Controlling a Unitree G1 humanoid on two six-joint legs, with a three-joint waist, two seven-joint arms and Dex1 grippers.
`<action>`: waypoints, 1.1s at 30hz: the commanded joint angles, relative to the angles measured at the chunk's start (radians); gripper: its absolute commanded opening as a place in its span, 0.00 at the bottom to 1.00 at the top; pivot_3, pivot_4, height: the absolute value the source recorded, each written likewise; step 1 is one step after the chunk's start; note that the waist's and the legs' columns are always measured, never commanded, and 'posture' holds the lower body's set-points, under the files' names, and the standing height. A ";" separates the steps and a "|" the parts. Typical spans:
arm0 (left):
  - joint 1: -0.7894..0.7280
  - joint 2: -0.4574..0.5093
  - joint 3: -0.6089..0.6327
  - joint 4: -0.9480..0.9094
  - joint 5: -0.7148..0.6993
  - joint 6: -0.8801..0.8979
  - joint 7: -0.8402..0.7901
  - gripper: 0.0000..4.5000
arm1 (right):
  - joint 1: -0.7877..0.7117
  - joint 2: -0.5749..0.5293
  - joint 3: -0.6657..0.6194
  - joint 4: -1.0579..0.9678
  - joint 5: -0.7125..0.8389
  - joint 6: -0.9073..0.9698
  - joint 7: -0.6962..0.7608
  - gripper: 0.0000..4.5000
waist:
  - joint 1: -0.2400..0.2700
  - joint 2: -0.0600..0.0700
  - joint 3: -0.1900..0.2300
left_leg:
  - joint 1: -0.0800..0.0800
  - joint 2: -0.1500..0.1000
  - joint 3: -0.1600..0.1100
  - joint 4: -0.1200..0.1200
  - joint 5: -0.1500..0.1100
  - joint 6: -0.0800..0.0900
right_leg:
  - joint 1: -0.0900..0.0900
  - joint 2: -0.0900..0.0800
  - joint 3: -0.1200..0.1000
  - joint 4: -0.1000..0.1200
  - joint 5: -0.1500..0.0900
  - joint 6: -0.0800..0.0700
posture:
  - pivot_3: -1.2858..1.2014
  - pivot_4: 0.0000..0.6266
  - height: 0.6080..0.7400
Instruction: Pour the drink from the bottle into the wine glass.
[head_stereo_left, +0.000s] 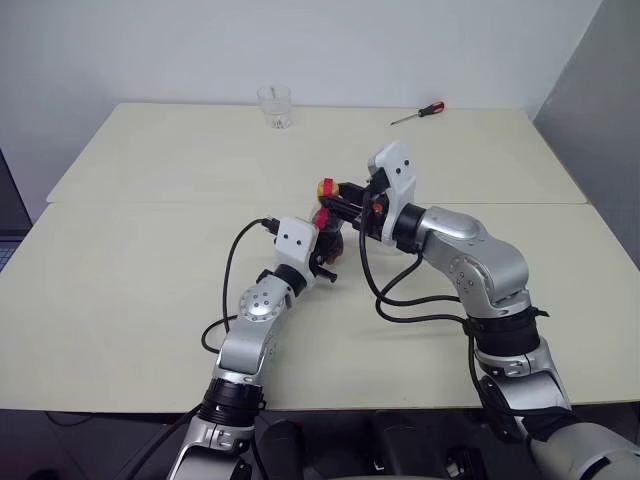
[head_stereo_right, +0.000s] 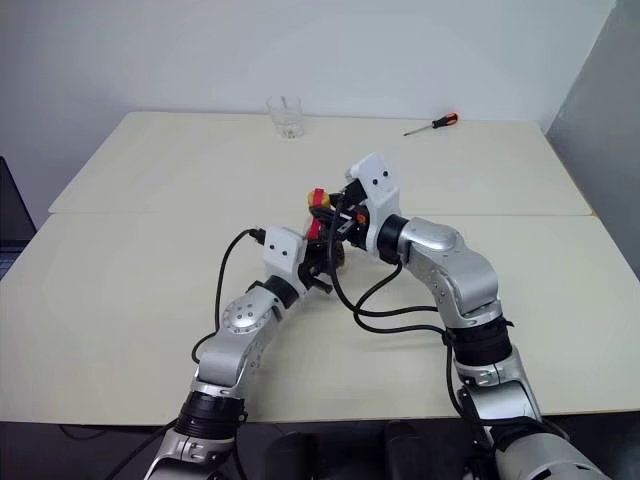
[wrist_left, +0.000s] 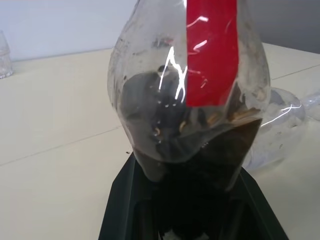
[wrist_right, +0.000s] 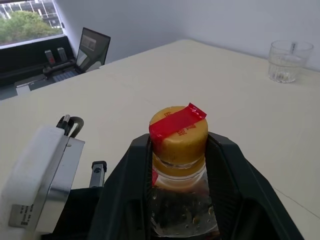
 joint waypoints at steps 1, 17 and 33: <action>-0.003 0.000 0.006 -0.026 0.000 -0.015 0.000 0.17 | -0.015 0.014 -0.043 -0.044 0.055 -0.025 0.011 0.26 | 0.000 0.000 0.000 | 0.000 0.000 0.000 0.000 0.000 0.000 | 0.000 0.000 0.000 0.000 0.000 0.000 | 0.52 0.24 1.00; 0.004 0.004 0.003 -0.039 -0.001 -0.008 0.000 0.16 | -0.019 -0.101 0.083 -0.059 -0.053 -0.111 0.059 0.26 | 0.000 0.000 0.000 | 0.000 0.000 0.000 0.000 0.000 0.000 | 0.000 0.000 0.000 0.000 0.000 0.000 | 0.52 0.24 1.00; 0.003 0.005 0.004 -0.041 -0.001 -0.004 0.001 0.16 | -0.016 -0.100 0.080 -0.056 -0.055 -0.107 0.066 1.00 | 0.000 0.000 0.000 | 0.000 0.000 0.000 0.000 0.000 0.000 | 0.000 0.000 0.000 0.000 0.000 0.000 | 0.52 0.24 1.00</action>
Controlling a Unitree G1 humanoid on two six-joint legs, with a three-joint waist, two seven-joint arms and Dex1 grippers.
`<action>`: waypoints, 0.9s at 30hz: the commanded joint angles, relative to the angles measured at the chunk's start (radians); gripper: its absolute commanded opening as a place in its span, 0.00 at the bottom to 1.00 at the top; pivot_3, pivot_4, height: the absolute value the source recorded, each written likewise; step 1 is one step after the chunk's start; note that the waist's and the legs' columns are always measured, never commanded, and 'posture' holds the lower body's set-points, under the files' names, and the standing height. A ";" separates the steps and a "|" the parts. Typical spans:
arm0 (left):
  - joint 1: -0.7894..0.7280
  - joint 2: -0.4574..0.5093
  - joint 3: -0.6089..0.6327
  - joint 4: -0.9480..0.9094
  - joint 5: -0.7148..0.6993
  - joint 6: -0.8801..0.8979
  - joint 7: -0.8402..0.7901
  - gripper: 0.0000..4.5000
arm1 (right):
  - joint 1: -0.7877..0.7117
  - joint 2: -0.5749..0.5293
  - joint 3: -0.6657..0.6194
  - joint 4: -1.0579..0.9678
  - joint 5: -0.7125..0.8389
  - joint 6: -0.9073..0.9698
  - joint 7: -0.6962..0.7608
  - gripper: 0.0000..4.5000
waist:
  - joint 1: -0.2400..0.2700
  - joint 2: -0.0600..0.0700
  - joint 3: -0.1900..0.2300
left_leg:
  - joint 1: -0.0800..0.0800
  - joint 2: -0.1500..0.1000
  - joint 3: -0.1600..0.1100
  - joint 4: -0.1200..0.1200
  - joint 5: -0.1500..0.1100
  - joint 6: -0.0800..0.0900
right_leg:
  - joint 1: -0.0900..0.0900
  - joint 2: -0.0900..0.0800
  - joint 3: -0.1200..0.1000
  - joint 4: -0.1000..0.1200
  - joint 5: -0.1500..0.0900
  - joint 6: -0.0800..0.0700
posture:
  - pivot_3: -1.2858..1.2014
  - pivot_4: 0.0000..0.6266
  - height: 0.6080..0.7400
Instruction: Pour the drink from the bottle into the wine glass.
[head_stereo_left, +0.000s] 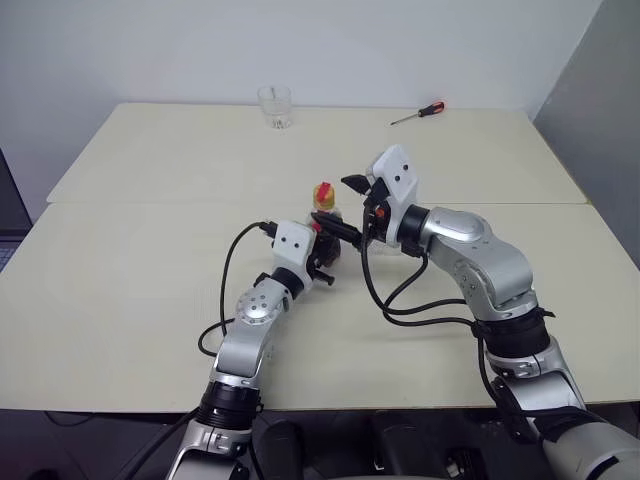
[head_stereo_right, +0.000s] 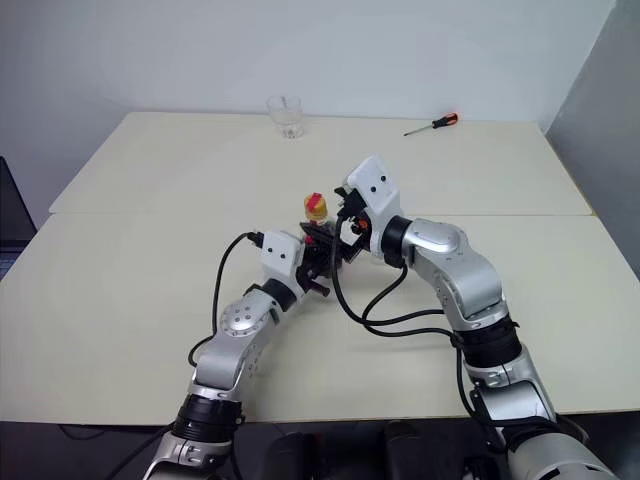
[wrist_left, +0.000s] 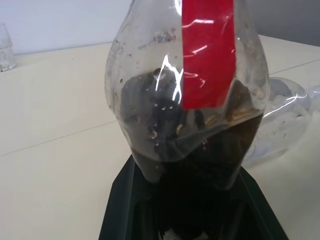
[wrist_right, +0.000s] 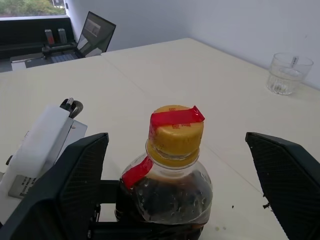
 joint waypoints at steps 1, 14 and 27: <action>-0.014 -0.004 0.003 -0.038 0.000 -0.014 0.000 0.16 | -0.018 -0.005 -0.014 -0.047 0.011 -0.013 0.013 1.00 | 0.000 0.000 0.000 | 0.000 0.000 0.000 0.000 0.000 0.000 | 0.000 0.000 0.000 0.000 0.000 0.000 | 0.52 0.24 1.00; -0.016 -0.008 0.002 -0.034 -0.001 -0.016 0.000 0.16 | -0.090 0.044 -0.030 0.028 0.001 0.008 -0.036 1.00 | 0.001 0.000 0.000 | 0.000 0.000 0.000 0.000 0.000 0.000 | 0.000 0.000 0.000 0.000 0.000 0.000 | 0.52 0.24 1.00; -0.012 -0.012 0.003 -0.038 0.001 -0.015 0.005 0.16 | -0.154 0.093 -0.020 0.168 -0.048 -0.031 -0.056 1.00 | 0.000 0.000 0.000 | 0.000 0.000 0.000 0.000 0.000 0.000 | 0.000 0.000 0.000 0.000 0.001 -0.002 | 0.52 0.24 1.00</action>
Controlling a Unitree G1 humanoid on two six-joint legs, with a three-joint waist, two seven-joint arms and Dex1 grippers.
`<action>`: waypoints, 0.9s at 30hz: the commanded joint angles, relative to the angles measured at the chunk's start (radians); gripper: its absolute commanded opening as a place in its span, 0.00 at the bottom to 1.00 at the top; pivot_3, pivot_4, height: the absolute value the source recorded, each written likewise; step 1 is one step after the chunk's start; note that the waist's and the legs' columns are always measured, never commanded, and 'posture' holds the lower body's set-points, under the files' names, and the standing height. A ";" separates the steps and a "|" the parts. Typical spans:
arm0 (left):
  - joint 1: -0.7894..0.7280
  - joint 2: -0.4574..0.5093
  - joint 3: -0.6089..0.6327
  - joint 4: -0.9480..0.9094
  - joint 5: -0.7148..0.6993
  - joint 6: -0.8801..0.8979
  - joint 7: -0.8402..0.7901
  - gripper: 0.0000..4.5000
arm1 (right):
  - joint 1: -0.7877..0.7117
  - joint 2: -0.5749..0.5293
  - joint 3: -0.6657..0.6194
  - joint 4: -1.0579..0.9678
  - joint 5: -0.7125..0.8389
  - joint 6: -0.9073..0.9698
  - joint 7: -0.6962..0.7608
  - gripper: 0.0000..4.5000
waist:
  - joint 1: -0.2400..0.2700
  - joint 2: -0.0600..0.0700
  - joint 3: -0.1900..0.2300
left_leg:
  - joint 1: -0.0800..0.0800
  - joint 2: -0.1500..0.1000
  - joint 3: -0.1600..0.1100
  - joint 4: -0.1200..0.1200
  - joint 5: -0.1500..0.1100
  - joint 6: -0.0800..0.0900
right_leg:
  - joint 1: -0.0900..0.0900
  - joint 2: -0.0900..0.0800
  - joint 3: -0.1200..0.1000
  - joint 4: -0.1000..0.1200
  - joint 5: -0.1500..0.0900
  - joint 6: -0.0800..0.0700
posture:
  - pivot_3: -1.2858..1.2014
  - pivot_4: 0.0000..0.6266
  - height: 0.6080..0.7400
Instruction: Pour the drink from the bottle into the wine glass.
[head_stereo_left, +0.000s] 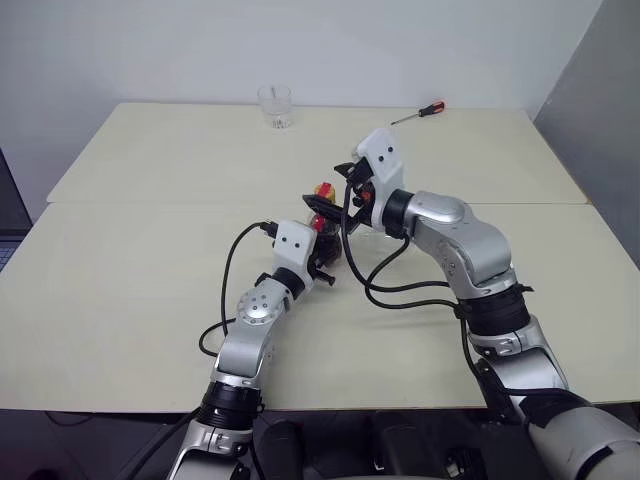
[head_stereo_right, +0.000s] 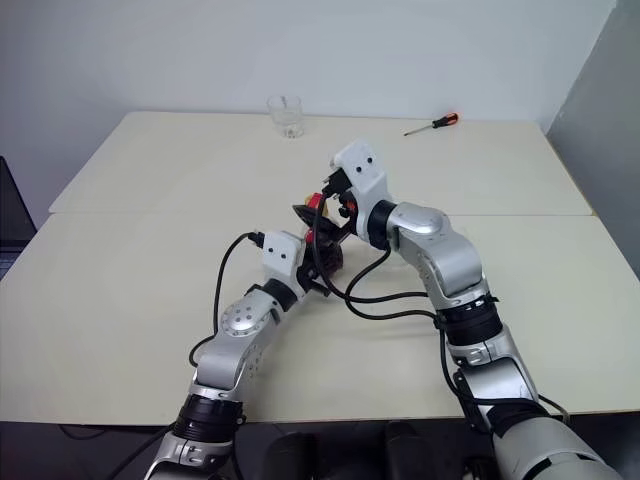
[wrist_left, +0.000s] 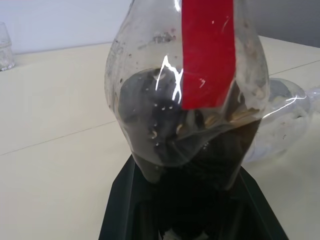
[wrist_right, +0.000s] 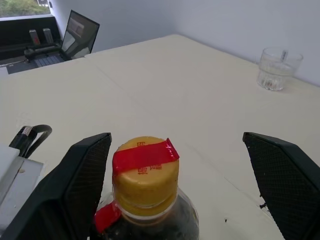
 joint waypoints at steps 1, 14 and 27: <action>-0.012 -0.006 0.003 -0.038 0.002 -0.015 0.005 0.16 | -0.036 0.010 -0.019 -0.001 0.000 -0.030 -0.002 1.00 | 0.000 0.000 0.000 | 0.000 0.000 0.000 0.000 0.000 0.000 | 0.000 0.000 0.000 0.000 0.000 0.000 | 0.52 0.24 1.00; -0.010 -0.005 0.003 -0.037 0.002 -0.017 0.001 0.16 | -0.025 -0.005 -0.065 -0.012 0.026 -0.016 0.008 1.00 | 0.000 0.000 0.000 | 0.000 0.000 0.000 0.000 0.000 0.000 | 0.000 0.000 0.000 0.000 0.000 0.000 | 0.52 0.24 1.00; -0.011 -0.004 0.001 -0.037 0.003 -0.018 0.002 0.16 | 0.026 -0.027 -0.044 -0.082 0.036 0.012 0.028 1.00 | 0.000 0.000 0.000 | 0.000 0.000 0.000 0.000 0.000 0.000 | 0.000 0.000 0.000 0.000 -0.001 0.001 | 0.52 0.24 1.00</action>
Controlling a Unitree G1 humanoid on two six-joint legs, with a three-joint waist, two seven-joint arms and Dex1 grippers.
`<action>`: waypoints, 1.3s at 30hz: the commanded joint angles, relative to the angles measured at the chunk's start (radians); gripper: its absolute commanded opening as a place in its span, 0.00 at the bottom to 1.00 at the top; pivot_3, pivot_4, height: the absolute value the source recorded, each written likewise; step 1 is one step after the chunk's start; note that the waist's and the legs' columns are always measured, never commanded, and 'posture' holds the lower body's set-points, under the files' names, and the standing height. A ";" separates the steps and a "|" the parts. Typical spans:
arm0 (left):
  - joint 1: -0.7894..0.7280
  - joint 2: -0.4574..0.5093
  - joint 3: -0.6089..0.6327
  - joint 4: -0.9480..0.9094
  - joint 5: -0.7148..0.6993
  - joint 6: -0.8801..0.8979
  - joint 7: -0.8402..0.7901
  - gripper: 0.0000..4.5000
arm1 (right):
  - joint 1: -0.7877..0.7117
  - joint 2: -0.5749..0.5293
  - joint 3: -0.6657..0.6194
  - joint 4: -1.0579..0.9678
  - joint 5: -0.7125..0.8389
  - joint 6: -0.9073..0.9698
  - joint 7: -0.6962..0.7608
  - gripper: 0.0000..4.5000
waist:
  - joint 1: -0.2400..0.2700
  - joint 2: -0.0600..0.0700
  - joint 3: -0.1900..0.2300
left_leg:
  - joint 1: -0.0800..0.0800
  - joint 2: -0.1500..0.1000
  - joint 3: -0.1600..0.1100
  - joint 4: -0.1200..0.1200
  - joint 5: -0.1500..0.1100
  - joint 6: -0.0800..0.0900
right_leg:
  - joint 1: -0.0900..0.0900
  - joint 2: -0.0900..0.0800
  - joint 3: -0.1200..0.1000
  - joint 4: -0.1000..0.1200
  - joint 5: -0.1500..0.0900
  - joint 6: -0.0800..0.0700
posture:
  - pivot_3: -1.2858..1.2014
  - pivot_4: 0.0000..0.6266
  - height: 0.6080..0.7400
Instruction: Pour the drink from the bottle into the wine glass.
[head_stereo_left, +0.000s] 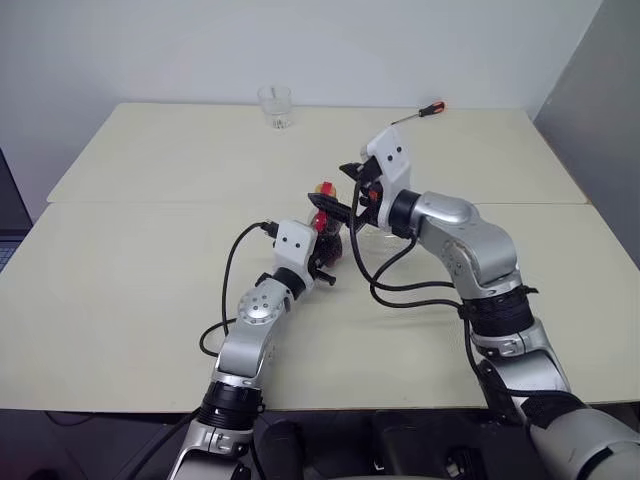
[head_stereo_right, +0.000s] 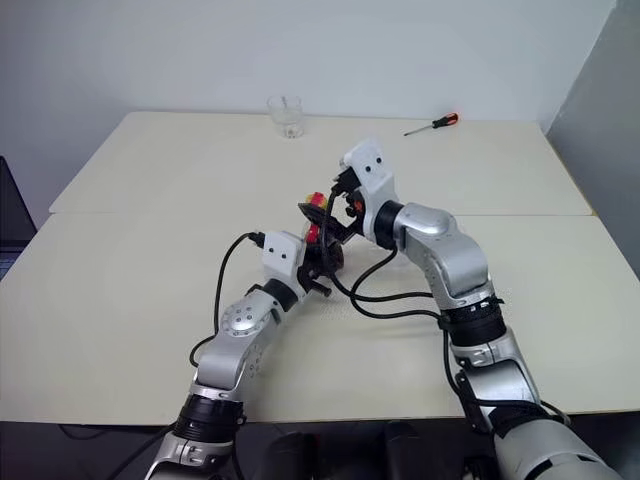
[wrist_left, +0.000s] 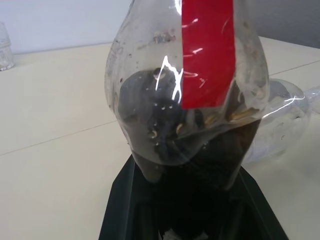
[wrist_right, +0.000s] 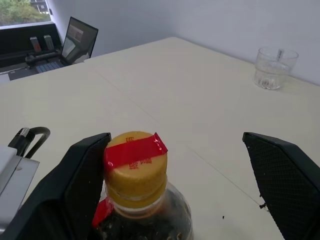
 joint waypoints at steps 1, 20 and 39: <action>-0.011 -0.003 0.002 -0.036 0.003 -0.018 0.002 0.16 | 0.004 -0.006 -0.009 -0.061 0.014 0.002 0.008 1.00 | 0.000 0.000 0.000 | 0.000 0.000 0.000 0.000 0.000 0.000 | 0.000 0.000 0.000 0.000 0.000 0.000 | 0.52 0.24 1.00; -0.010 -0.001 0.002 -0.033 0.003 -0.019 0.001 0.16 | 0.012 -0.014 0.005 -0.083 0.025 0.003 0.030 0.28 | 0.000 0.000 0.000 | 0.000 0.000 0.000 0.000 0.000 0.000 | 0.000 0.000 0.000 0.000 0.000 0.000 | 0.52 0.24 1.00; -0.011 0.000 0.002 -0.030 0.002 -0.018 0.001 0.16 | 0.009 0.010 -0.091 -0.104 0.166 0.062 0.047 0.28 | 0.000 0.000 0.000 | 0.000 0.000 0.000 0.000 0.000 0.000 | 0.000 0.000 0.000 0.000 0.000 0.000 | 0.52 0.24 1.00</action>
